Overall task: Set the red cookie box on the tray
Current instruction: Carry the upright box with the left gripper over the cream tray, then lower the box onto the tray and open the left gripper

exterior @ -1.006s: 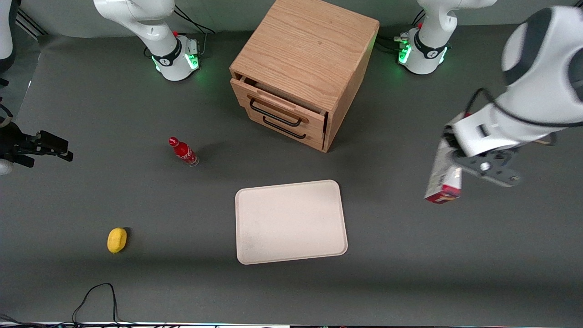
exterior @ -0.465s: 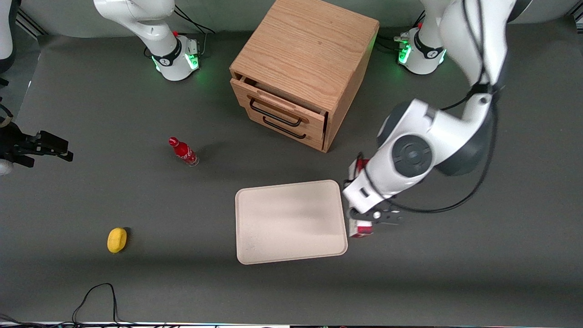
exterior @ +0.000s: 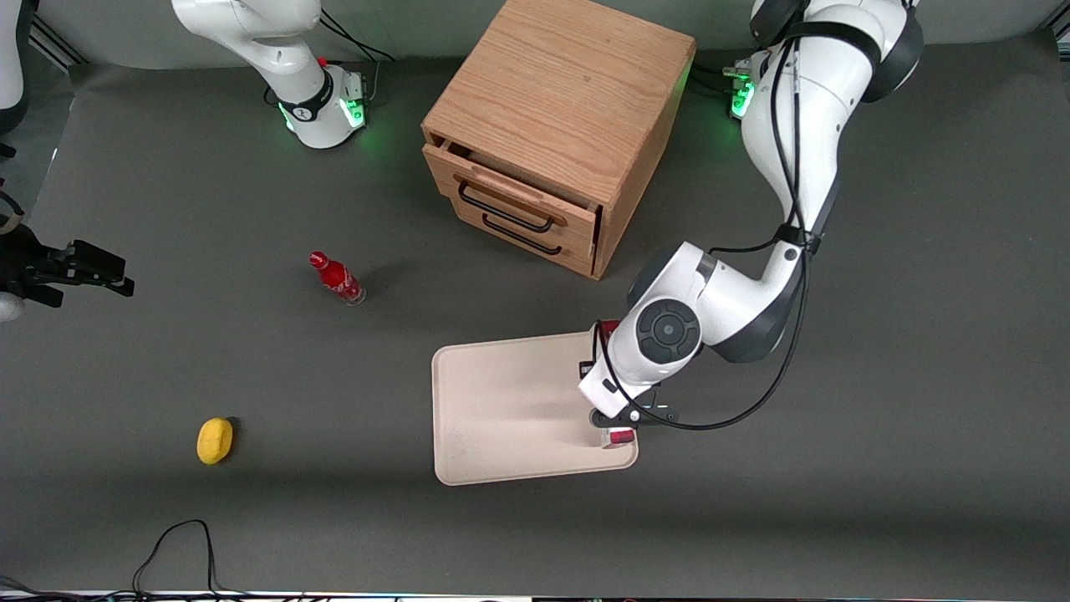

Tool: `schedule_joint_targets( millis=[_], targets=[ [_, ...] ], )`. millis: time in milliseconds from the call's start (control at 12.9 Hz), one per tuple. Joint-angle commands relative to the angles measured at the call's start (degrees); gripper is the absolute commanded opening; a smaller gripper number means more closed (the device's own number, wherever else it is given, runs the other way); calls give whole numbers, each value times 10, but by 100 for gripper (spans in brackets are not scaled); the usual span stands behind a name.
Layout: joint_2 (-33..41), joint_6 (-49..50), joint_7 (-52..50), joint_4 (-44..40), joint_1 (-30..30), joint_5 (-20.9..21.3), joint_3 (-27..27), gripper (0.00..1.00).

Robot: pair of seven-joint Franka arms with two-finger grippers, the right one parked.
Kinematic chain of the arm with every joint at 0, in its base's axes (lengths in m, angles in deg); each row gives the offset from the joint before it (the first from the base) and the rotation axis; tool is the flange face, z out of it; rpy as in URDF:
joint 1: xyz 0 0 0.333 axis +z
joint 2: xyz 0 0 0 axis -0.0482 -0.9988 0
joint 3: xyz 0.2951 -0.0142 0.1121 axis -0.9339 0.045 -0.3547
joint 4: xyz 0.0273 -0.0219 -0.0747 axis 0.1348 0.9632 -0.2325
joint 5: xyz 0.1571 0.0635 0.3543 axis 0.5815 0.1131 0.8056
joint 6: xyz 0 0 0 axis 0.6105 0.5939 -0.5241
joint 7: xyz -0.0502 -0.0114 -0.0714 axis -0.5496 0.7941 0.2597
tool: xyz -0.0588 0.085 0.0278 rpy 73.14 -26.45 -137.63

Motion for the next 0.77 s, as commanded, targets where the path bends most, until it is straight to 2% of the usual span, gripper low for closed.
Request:
schedule_joint_targets(
  millis=[0, 465, 542, 619, 697],
  targets=[
    [-14, -8, -29, -30, -24, 7, -26, 0],
    [-21, -12, -30, -28, -30, 8, -34, 0],
    [-21, -12, -30, -27, -30, 8, -34, 25],
    [-20, -12, -29, -24, -30, 12, -34, 95],
    [-20, -12, -30, -24, -30, 18, -34, 100]
  ],
)
